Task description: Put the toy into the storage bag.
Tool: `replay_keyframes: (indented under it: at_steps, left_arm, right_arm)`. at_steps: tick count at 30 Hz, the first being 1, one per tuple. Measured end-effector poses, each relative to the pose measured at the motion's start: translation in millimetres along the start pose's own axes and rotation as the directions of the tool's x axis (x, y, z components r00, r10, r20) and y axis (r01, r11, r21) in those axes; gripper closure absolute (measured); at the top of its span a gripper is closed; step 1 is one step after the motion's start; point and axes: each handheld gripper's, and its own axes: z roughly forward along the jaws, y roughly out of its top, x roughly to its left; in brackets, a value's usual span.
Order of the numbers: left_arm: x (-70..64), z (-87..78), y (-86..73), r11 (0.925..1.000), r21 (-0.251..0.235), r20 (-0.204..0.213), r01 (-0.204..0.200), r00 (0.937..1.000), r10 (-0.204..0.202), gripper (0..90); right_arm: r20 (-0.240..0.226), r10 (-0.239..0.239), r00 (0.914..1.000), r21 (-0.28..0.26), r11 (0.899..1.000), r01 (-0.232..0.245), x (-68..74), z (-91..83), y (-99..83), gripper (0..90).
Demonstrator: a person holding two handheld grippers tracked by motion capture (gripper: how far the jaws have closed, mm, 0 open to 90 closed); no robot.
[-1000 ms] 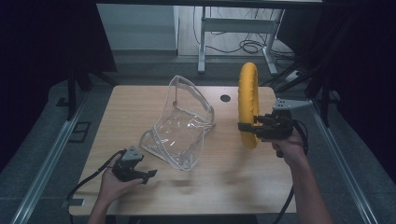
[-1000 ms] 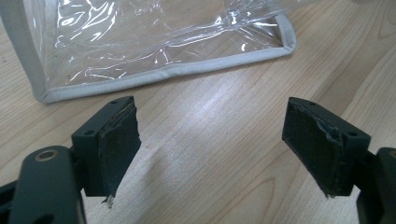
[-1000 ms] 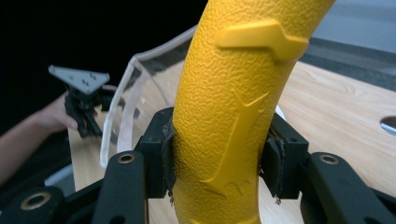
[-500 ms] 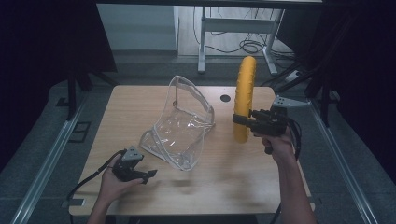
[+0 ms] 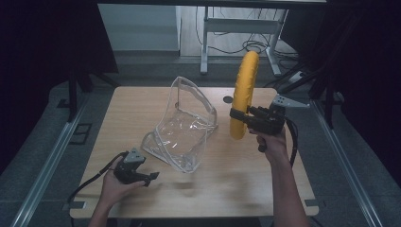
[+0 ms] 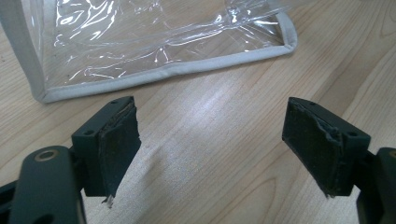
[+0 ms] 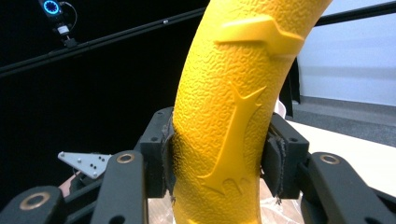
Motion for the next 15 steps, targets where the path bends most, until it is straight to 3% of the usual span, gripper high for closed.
replay_keyframes:
  at_steps: [15]
  left_arm:
    - [0.4, -0.3, 0.1, 1.0, -0.002, -0.002, -0.003, 1.0, 0.003, 18.7]
  right_arm:
    - [-0.019, -0.013, 0.9997, -0.063, 0.998, 0.012, 12.3, 8.2, 10.6, 51.1]
